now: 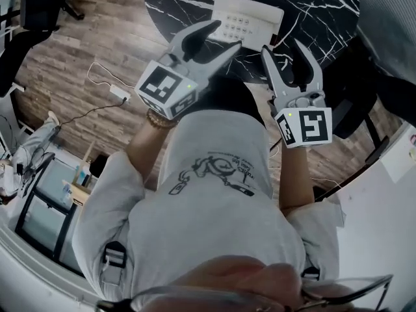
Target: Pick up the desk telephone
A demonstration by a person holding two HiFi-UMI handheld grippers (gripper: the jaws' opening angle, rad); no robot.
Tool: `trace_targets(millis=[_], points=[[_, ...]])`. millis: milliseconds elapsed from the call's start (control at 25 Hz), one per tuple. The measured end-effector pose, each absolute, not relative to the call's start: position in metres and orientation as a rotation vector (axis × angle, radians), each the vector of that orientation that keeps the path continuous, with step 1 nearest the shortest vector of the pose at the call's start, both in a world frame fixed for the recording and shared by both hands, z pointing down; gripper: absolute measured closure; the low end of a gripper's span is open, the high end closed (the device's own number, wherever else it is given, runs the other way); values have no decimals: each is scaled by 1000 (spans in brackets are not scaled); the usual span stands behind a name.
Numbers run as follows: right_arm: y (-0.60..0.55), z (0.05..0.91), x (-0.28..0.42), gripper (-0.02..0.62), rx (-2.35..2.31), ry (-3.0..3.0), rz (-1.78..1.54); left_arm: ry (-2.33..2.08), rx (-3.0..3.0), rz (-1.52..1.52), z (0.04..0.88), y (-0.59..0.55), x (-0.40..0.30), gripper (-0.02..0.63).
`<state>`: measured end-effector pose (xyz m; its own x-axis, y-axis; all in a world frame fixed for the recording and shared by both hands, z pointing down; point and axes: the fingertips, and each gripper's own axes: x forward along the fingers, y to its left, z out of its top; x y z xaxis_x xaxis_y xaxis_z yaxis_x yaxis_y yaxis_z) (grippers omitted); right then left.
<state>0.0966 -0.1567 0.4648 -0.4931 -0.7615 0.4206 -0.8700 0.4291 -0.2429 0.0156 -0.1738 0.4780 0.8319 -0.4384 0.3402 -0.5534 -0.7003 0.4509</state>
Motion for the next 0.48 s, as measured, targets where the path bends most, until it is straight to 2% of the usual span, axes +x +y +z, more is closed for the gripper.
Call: trace_targets(millis=[320,480], points=[[-172,542,112,290,1431,-2338,731,-763,2355,422,570,-189,8,336],[-172,576,117,282,1443,-2289,775,-777,2323,462,602,-190,6,330]])
